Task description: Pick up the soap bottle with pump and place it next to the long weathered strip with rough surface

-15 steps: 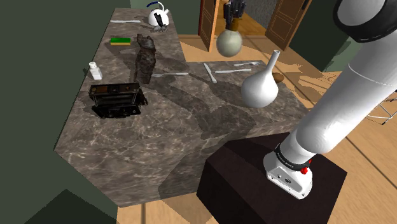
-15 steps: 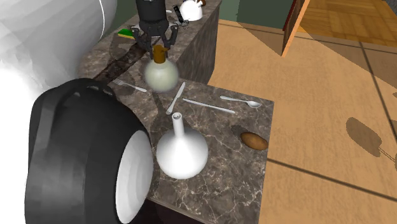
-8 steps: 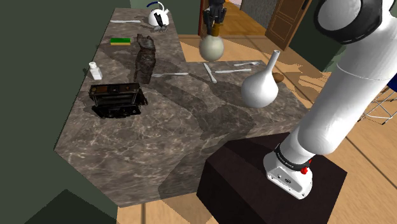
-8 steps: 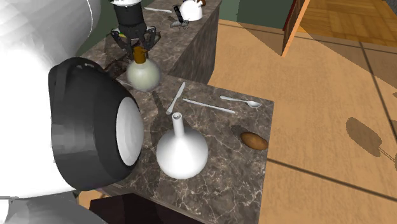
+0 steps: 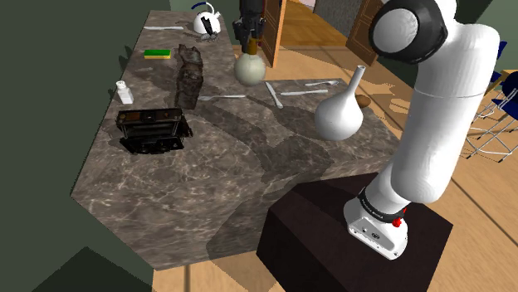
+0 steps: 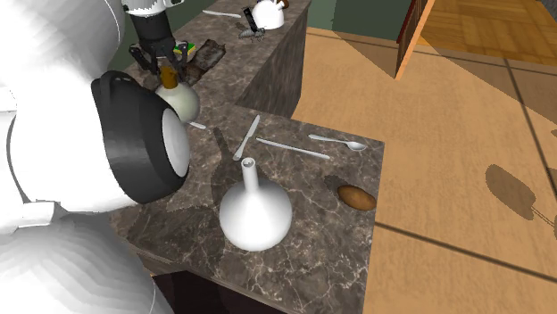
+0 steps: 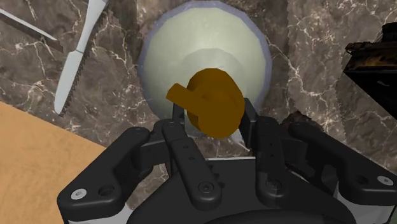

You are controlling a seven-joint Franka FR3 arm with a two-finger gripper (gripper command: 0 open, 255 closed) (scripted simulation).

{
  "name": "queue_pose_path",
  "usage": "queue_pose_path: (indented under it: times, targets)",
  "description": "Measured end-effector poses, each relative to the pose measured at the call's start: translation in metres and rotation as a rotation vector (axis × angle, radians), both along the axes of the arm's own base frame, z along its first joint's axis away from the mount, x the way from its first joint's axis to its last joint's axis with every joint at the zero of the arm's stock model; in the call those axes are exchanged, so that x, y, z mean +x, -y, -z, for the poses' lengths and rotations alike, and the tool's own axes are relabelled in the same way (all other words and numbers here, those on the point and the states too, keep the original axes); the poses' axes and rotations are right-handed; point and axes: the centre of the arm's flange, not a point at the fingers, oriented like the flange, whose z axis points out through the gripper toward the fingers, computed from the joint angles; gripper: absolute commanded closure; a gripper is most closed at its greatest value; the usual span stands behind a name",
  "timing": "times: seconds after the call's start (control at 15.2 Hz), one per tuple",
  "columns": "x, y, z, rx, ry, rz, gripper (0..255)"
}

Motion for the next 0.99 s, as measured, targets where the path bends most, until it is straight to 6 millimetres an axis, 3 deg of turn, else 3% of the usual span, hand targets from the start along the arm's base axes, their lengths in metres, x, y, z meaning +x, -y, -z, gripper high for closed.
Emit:
queue_pose_path:
  times: [0.4, 0.99]
  targets:
    - [0.037, -0.057, 0.022, 0.000, 0.000, 0.000, 255]
    - [0.040, -0.061, 0.067, 0.000, 0.000, 0.001, 255]
